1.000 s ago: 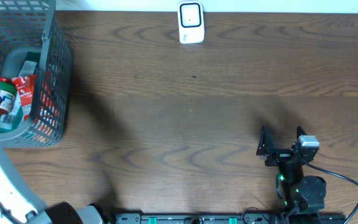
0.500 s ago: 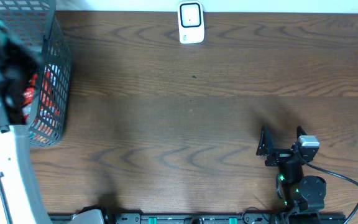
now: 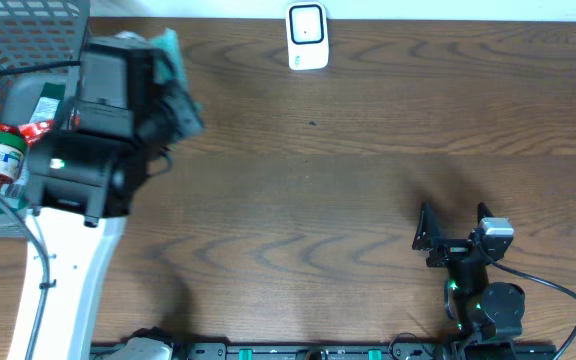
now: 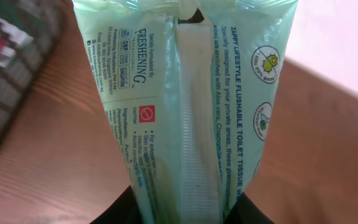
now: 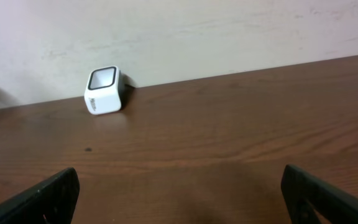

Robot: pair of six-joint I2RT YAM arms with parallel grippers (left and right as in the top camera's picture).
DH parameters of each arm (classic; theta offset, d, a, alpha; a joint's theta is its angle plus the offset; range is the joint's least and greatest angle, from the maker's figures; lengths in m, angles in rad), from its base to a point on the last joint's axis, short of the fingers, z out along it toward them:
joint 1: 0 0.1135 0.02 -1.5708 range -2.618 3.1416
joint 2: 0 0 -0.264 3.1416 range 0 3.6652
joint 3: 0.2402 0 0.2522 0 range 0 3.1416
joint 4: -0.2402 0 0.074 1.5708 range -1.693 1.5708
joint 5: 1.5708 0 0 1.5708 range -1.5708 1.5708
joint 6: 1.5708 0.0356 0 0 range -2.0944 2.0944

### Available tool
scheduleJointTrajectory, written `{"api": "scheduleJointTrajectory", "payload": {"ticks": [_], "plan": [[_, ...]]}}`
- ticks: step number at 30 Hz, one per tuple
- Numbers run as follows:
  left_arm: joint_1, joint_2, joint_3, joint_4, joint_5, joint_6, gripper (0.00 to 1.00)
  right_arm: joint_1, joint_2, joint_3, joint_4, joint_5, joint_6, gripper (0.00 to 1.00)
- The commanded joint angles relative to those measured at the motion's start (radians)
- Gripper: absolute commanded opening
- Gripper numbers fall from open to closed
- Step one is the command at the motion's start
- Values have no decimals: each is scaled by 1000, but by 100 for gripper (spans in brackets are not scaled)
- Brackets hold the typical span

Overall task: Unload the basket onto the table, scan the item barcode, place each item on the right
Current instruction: 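Lift the wipe pack out and carry it toward the scanner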

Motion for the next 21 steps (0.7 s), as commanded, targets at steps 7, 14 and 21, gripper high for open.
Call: {"api": "scheduleJointTrajectory", "payload": {"ticks": [7, 14, 21], "plan": [[-240, 147, -56, -56, -27, 17, 28, -6, 0, -1, -4, -1, 4, 99], [-347, 338, -66, -53, -27, 17, 28, -6, 0, -1, -4, -1, 4, 99], [-410, 546, -66, -25, -26, 16, 28, -6, 0, -1, -4, 0, 4, 99]]}}
